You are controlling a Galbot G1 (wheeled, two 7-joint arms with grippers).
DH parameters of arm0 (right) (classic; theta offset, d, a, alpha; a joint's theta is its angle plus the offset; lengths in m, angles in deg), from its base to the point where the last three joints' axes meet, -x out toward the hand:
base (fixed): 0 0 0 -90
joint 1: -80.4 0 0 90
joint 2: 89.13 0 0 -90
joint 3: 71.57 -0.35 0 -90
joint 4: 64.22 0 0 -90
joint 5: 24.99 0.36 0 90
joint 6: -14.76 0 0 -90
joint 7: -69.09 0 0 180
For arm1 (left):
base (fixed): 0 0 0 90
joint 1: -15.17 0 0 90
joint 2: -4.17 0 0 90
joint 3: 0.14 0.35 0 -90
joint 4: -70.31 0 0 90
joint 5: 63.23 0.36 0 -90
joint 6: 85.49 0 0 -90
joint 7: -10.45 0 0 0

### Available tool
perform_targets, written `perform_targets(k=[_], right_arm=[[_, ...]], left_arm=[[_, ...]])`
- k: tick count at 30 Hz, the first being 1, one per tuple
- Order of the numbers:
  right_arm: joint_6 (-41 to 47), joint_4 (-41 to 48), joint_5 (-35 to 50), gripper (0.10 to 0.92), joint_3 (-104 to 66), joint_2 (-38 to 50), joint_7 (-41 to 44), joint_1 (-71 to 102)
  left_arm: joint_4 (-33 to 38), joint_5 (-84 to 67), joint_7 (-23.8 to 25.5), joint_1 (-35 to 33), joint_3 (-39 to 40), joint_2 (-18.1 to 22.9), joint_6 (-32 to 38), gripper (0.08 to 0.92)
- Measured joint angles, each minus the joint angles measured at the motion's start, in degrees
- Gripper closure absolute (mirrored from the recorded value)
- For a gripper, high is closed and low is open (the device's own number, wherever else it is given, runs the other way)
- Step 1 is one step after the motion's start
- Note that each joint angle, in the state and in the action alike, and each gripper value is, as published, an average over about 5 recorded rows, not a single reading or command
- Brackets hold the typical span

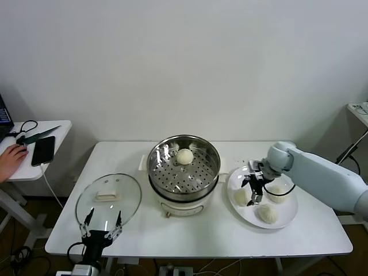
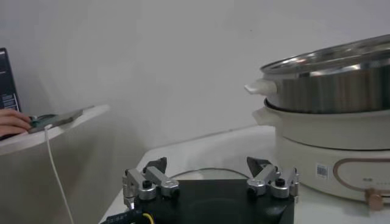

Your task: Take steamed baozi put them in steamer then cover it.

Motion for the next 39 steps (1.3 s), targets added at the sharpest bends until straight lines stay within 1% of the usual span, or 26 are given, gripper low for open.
perform_targets(k=[10, 20, 25, 30, 39], right_arm=[[-0.21, 1.93, 0.04, 0.312, -0.1, -0.95, 0.32, 0.08], [0.28, 0.7, 2.77, 0.337, 1.32, 0.58, 0.14, -2.85], [0.45, -0.82, 7.12, 0.331, 5.51, 2.3, 0.23, -9.57], [0.39, -2.35, 13.34, 0.334, 12.96, 2.66, 0.5, -20.16], [1.59, -5.06, 25.72, 0.335, 25.43, -1.29, -0.08, -37.72]], left_arm=[[-0.02, 0.03, -0.01, -0.05, 0.04, 0.01, 0.06, 0.177], [0.35, 0.1, 0.02, -0.19, 0.14, -0.07, 0.06, 0.177], [0.65, 0.32, 0.07, -0.18, 0.7, -0.12, 0.0, 0.177], [0.76, 0.63, 0.08, -0.01, 1.34, -0.07, -0.01, 0.177], [1.4, 0.76, 0.14, -0.45, 2.2, -0.34, 0.24, 0.177]])
